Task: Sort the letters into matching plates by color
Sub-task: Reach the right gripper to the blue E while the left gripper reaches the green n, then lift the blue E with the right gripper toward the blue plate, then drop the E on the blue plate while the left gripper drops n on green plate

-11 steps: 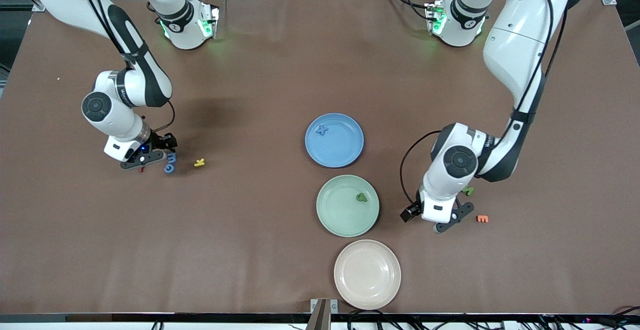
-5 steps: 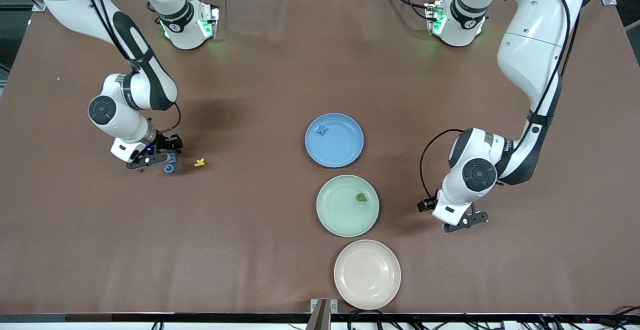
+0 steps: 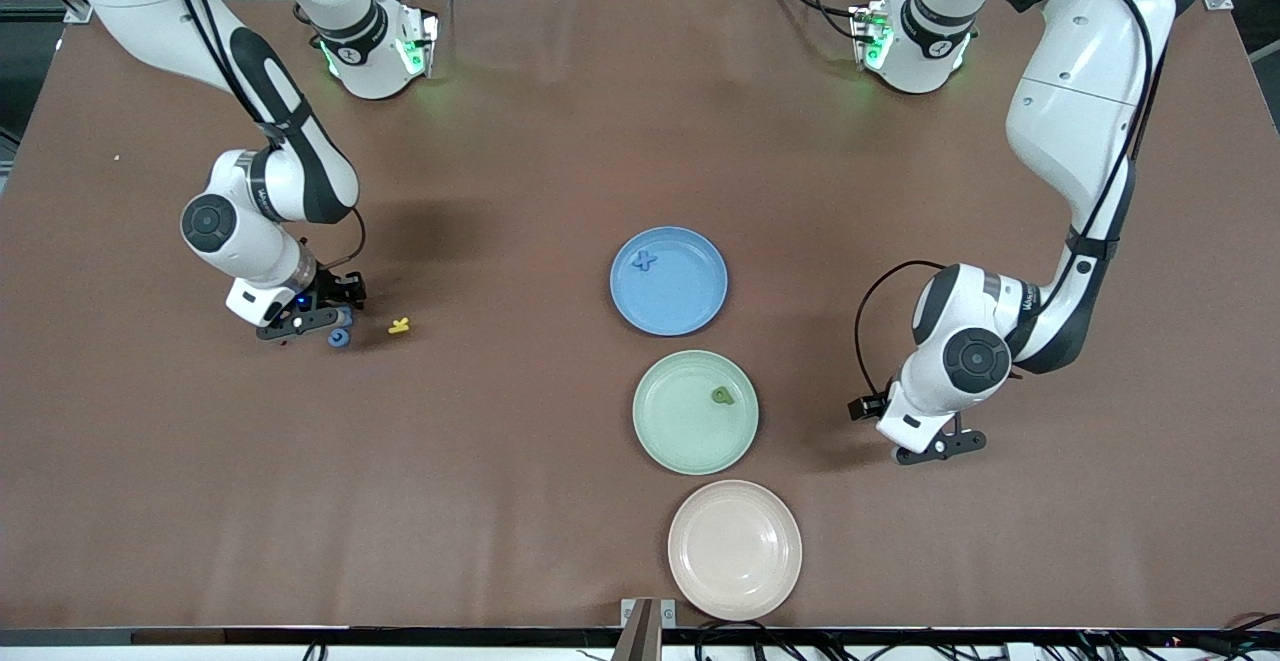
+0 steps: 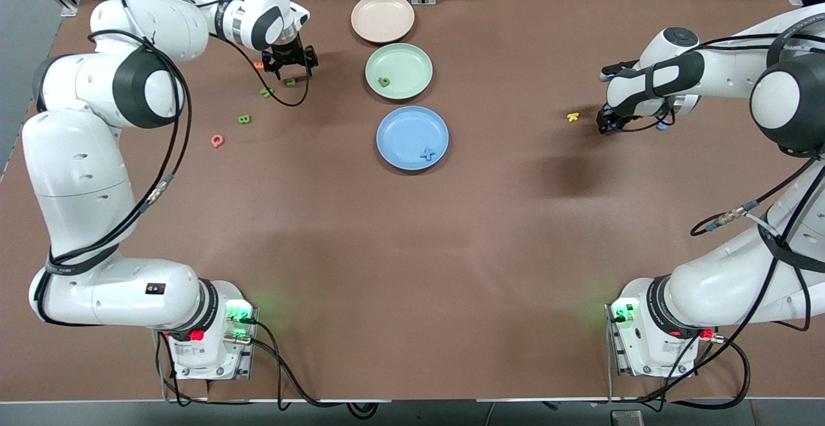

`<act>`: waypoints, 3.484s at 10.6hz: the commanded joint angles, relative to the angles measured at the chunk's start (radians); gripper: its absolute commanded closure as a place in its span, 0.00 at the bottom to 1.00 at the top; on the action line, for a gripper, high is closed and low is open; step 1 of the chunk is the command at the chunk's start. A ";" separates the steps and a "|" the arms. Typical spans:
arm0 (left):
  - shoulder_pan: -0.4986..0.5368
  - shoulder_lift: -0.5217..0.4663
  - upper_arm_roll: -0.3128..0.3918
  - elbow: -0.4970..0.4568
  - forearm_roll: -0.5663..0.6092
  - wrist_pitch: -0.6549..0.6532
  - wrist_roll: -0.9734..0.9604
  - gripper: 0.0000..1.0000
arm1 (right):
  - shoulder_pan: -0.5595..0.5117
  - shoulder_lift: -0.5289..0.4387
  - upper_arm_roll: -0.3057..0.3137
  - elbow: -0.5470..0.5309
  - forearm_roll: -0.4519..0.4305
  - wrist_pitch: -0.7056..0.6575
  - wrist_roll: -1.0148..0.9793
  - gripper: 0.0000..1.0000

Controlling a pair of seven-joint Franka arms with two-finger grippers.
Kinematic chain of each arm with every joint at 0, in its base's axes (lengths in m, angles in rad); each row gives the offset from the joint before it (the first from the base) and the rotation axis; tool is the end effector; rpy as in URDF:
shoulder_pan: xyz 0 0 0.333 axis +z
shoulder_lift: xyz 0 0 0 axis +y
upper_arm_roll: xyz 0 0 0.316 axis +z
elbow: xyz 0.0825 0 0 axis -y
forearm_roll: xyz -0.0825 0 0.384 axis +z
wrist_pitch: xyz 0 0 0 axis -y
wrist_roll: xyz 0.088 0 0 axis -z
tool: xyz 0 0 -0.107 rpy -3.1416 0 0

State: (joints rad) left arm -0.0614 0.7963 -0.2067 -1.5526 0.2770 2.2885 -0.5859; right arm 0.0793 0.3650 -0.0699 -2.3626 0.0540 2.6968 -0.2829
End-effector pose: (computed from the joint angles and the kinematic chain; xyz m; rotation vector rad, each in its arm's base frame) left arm 0.6804 -0.1595 0.1810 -3.0614 -0.2897 0.0161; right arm 0.5046 0.0012 0.1712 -3.1157 -0.3874 0.0462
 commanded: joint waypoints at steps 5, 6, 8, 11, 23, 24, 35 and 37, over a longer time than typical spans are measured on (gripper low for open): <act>0.083 -0.023 -0.072 -0.070 -0.018 -0.011 0.122 0.00 | 0.007 0.000 -0.002 0.017 0.010 -0.027 0.004 1.00; 0.118 -0.023 -0.100 -0.078 -0.018 -0.011 0.136 0.00 | 0.007 -0.012 -0.007 0.029 0.010 -0.069 0.004 1.00; 0.124 -0.022 -0.108 -0.078 -0.016 -0.011 0.138 0.00 | 0.007 -0.032 -0.007 0.058 0.010 -0.145 0.010 1.00; 0.123 -0.022 -0.109 -0.078 -0.018 -0.006 0.130 0.00 | 0.043 -0.061 -0.005 0.111 0.015 -0.264 0.114 1.00; 0.121 -0.017 -0.106 -0.083 -0.013 0.060 0.121 0.00 | 0.384 -0.032 0.068 0.330 0.307 -0.377 0.754 1.00; 0.120 -0.017 -0.106 -0.083 -0.013 0.062 0.121 0.00 | 0.419 -0.021 0.067 0.354 0.358 -0.371 0.777 1.00; 0.107 -0.028 -0.108 -0.083 -0.015 0.062 0.008 1.00 | 0.747 0.152 0.061 0.540 0.247 -0.215 1.356 1.00; 0.103 -0.049 -0.120 -0.080 -0.015 0.060 -0.047 1.00 | 0.767 0.153 0.059 0.540 0.227 -0.216 1.395 1.00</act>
State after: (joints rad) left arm 0.0491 0.7784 -0.3139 -1.6197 0.2739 2.3403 -0.5671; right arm 0.8272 0.4988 0.0007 -1.8553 0.3156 2.4862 1.0553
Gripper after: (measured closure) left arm 0.727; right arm 0.740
